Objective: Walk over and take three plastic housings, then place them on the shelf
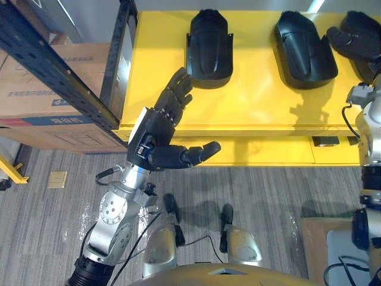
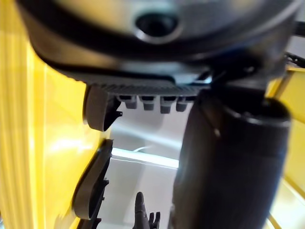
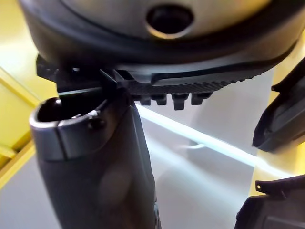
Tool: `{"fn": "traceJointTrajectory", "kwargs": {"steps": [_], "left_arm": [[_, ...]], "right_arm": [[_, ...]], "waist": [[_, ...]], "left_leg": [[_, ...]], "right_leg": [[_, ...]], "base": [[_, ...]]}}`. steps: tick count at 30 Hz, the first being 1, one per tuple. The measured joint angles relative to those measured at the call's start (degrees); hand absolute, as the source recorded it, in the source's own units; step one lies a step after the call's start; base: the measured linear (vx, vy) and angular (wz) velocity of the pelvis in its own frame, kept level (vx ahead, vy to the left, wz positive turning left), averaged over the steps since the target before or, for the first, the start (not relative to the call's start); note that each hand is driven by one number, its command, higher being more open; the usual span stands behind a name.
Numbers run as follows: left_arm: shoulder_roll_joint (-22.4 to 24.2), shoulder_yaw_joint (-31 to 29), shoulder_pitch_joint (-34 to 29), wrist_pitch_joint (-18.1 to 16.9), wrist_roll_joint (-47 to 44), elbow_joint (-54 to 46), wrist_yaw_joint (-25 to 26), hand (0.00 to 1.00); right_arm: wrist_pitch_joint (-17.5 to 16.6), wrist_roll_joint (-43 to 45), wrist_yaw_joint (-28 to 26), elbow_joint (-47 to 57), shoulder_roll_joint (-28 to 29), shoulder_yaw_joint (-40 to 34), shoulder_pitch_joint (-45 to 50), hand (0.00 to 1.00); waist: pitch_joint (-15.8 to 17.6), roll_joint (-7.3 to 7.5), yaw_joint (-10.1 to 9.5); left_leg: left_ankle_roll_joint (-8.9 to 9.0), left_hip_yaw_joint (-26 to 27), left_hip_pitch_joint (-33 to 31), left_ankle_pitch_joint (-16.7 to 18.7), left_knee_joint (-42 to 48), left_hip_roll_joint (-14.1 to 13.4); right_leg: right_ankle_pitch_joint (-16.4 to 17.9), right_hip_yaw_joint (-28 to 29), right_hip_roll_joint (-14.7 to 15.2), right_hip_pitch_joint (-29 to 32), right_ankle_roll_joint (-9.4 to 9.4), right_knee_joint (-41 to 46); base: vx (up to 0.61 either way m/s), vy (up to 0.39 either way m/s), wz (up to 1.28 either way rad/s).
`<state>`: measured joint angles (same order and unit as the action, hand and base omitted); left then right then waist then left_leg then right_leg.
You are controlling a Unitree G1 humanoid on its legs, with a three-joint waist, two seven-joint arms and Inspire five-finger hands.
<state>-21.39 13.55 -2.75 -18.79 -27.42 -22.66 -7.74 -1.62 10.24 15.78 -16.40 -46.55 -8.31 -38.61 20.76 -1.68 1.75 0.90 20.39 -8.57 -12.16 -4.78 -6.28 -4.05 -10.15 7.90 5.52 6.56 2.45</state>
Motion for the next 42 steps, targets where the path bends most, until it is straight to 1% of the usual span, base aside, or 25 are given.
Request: {"fn": "traceJointTrajectory", "kwargs": {"steps": [3,4,5,7,8,10,11,12,15,18,21,25,27,30,36,42], "left_arm": [[-0.1,0.3,4.0,-0.1,-1.6,0.0,-0.2,1.0],[-0.1,0.4,4.6,-0.1,-2.0,0.0,-0.3,1.0],[-0.2,0.4,5.6,-0.4,-2.1,0.0,-0.5,1.0],[-0.3,0.9,6.3,-0.6,-2.1,0.0,-0.4,1.0],[-0.5,1.6,6.5,-1.1,-2.1,0.3,-0.4,1.0],[-1.1,2.8,7.2,-1.2,-2.3,1.7,-0.7,1.0],[-1.2,3.1,7.5,-1.2,-2.5,2.2,-0.9,1.0],[-1.2,3.8,8.0,-1.2,-4.0,3.1,-1.1,1.0],[-1.2,5.2,8.1,-1.3,-4.3,4.8,-1.3,1.0],[-1.1,6.4,8.1,-1.3,-4.3,4.9,-1.3,1.0],[-1.1,7.5,8.6,-1.4,-4.3,5.1,-1.2,1.0],[-1.1,8.3,9.3,-1.4,-4.4,5.4,-1.0,1.0],[-1.1,8.6,9.3,-1.5,-4.4,5.4,-0.9,1.0],[-1.0,9.3,9.3,-2.3,-4.4,6.7,-0.9,1.0],[-1.0,9.3,9.3,-2.3,-4.4,7.3,-0.7,1.0],[-0.6,9.2,8.9,-2.3,-4.4,7.4,-0.7,1.0]], "right_arm": [[0.2,3.4,-3.4,-5.2,-2.1,2.8,-6.3,1.0],[0.2,4.3,-3.9,-6.1,-2.7,3.5,-7.4,1.0],[0.3,5.0,-5.2,-7.9,-4.2,5.2,-9.9,1.0],[0.5,6.6,-6.5,-9.2,-5.5,6.9,-11.8,1.0],[1.3,7.1,-7.1,-10.4,-5.5,8.2,-13.6,1.0],[2.8,7.1,-8.3,-11.2,-5.5,10.5,-15.2,1.0],[2.9,7.1,-8.4,-11.6,-5.5,11.1,-15.6,1.0],[3.7,7.1,-8.8,-12.9,-5.5,11.6,-16.7,1.0],[5.3,7.1,-9.0,-16.7,-5.5,12.3,-19.2,1.0],[6.4,8.5,-9.3,-17.9,-5.5,12.5,-20.5,1.0],[6.6,8.5,-9.9,-20.2,-5.5,13.6,-22.3,1.0],[7.2,8.5,-10.3,-23.9,-5.5,15.2,-25.6,1.0],[7.6,8.5,-10.4,-24.9,-5.5,15.9,-26.2,1.0],[8.3,8.7,-12.0,-26.7,-5.5,17.0,-27.2,1.0],[8.5,8.8,-17.1,-28.0,-5.5,18.1,-28.4,1.0],[8.8,8.7,-19.8,-29.0,-5.5,19.3,-28.5,1.0]], "waist": [[2.8,-0.27,0.19],[3.2,-0.4,0.19],[4.5,-0.8,0.17],[5.5,-0.99,0.1],[5.8,-1.01,-0.12],[5.8,-1.03,-0.15],[5.8,-1.03,-0.12],[5.8,-1.07,-0.09],[5.9,-1.19,-0.28],[5.9,-1.25,-0.21],[6.0,-1.34,-0.24],[6.5,-2.47,-0.65],[6.6,-2.72,-1.08],[6.6,-2.91,-1.45],[6.6,-2.96,-1.55],[6.5,-3.35,-1.48]], "left_leg": [[-0.12,0.4,0.0,0.0,0.0,-0.2],[-0.1,0.5,0.0,0.0,0.0,-0.2],[-0.16,0.6,-0.2,0.3,0.4,-0.3],[-0.39,0.8,-1.0,1.2,2.4,-0.4],[-0.53,1.3,-1.3,1.7,3.3,-0.6],[-0.57,1.6,-2.0,2.6,5.1,-1.0],[-0.6,1.6,-2.3,2.9,5.8,-1.2],[-0.68,1.5,-2.9,3.4,6.8,-1.3],[-0.48,1.6,-3.1,4.3,8.0,-1.4],[-0.45,1.6,-3.3,4.8,8.7,-1.5],[-0.4,1.7,-3.3,4.9,8.9,-1.5],[-0.44,1.6,-3.3,5.0,9.3,-1.6],[-0.44,1.5,-3.3,5.0,9.3,-1.8],[-0.44,1.5,-3.3,4.9,9.3,-1.8],[-0.63,1.0,-3.3,4.3,8.2,-1.3],[-0.65,0.4,-2.9,3.1,6.4,-1.0]], "right_leg": [[-0.3,0.7,-0.2,0.5,0.02,0.4],[-0.3,0.7,-0.2,0.6,0.02,0.4],[-0.3,0.8,-0.2,0.7,0.02,0.5],[-0.3,1.2,-0.1,0.9,0.02,0.5],[-0.2,1.7,-0.1,1.1,0.0,0.5],[-0.2,2.1,-0.1,1.2,-0.08,0.5],[-0.2,2.2,-0.1,1.3,-0.11,0.5],[-0.1,2.2,-0.2,1.4,-0.17,0.5],[0.0,2.4,-0.2,1.3,-0.45,0.6],[0.1,2.5,-0.2,1.3,-0.52,0.6],[0.2,2.5,-0.2,1.3,-0.64,0.7],[0.5,2.3,-0.1,1.4,-0.98,1.4],[0.5,2.1,-0.2,1.4,-1.03,1.5],[0.5,2.1,-0.3,1.4,-1.04,1.5],[0.6,1.5,0.0,1.4,-1.07,1.6],[0.7,0.8,0.0,1.5,-1.19,1.8]], "base": [[0.02,-0.017,-0.1],[0.03,-0.033,-0.07],[0.02,-0.026,-0.04],[0.02,-0.024,-0.09],[0.04,-0.031,-0.17],[0.05,-0.038,-0.12],[0.04,-0.033,-0.04],[0.04,-0.019,-0.02],[0.03,-0.008,-0.04],[0.01,-0.001,-0.01],[0.0,0.0,0.0],[0.0,0.0,0.0],[0.0,0.0,0.0],[0.0,0.0,0.0],[0.01,0.011,0.06],[0.0,0.004,0.05]]}}
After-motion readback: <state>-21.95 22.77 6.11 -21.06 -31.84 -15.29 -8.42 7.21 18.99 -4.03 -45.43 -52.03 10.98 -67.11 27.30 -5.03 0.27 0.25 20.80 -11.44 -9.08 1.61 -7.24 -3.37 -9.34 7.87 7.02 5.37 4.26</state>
